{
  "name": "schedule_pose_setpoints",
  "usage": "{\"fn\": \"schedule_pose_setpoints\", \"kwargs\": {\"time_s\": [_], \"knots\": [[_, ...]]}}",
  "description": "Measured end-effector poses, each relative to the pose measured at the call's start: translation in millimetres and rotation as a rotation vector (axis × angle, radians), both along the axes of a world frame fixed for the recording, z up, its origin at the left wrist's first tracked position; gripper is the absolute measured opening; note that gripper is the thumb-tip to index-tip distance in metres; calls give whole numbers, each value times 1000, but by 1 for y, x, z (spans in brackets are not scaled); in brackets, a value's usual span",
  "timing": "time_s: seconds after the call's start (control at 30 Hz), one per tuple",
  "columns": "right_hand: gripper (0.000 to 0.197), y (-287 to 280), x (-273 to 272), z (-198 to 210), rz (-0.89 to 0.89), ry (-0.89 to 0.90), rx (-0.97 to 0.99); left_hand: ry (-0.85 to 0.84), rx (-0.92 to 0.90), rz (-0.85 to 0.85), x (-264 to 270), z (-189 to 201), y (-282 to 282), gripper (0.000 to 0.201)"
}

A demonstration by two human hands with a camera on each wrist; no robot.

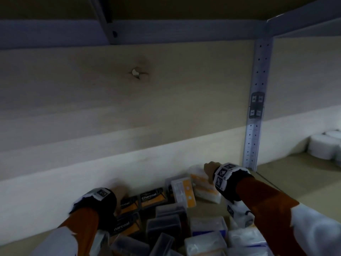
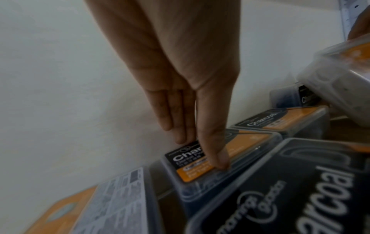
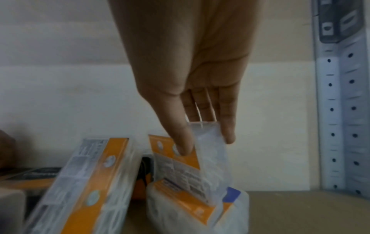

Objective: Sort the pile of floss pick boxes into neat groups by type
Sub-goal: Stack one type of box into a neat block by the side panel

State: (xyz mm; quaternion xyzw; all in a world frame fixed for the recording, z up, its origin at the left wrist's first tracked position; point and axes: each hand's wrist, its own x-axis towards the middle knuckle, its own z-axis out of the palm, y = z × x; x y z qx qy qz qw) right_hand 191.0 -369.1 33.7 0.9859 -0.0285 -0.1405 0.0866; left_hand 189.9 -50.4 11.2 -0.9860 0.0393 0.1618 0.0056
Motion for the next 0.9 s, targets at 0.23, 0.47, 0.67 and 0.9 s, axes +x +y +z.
{"fn": "schedule_pose_setpoints", "kwargs": {"time_s": [0.23,0.47,0.67,0.9], "knots": [[55,-15,-4,2,53,-47,93,4,33,-61,-5,6,-11,56],[40,-26,6,-13,86,-5,103,46,191,-49,-2,0,-10,48],[89,-37,8,-8,29,125,189,42,74,33,-6,2,-10,58],[84,-32,17,-14,48,101,35,-13,-50,174,-1,-11,-8,67]]}}
